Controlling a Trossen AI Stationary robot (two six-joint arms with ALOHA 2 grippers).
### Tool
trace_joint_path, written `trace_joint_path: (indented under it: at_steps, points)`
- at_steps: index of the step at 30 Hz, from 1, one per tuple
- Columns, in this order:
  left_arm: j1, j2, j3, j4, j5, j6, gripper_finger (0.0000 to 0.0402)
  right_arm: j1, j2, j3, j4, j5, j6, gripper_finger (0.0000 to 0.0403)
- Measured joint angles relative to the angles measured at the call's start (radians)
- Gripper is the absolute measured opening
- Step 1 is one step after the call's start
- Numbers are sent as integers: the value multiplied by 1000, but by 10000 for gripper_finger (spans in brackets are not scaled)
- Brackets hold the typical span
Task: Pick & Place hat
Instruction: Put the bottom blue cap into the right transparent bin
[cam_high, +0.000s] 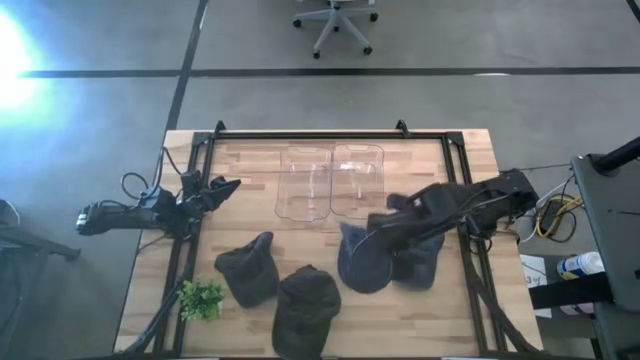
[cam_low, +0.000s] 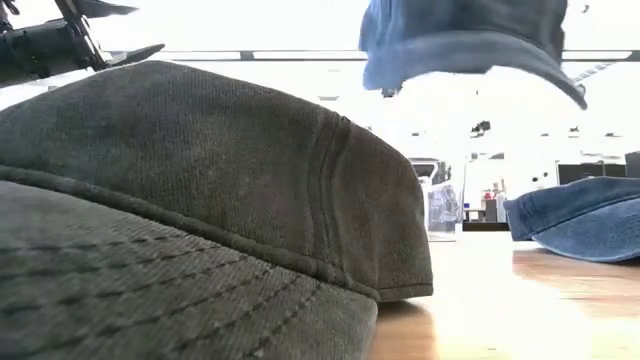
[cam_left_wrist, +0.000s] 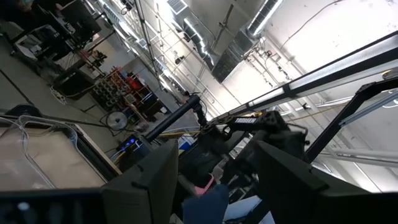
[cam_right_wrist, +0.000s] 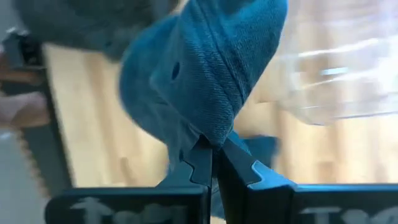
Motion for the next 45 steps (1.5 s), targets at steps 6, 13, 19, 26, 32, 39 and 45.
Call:
trace_joint_path:
  at_steps: [6,13,19,26,32,39,45]
  points:
    - [0,0,0,0,0,-1,204,-40,-13,126,-3,173,-80,7]
    - [0,0,0,0,0,-2,204,-169,-12,143,-3,315,-261,7]
    - [0,0,0,0,0,-2,204,-305,-11,100,7,380,-398,7]
    - [0,0,0,0,0,1,204,-437,-11,42,108,371,-548,7]
    - [0,0,0,0,0,2,204,-515,-11,-55,201,331,-637,7]
    - [0,0,0,-4,5,3,204,-577,-14,-199,279,280,-681,7]
    - [0,0,0,-11,5,3,204,-611,-14,-311,398,230,-734,7]
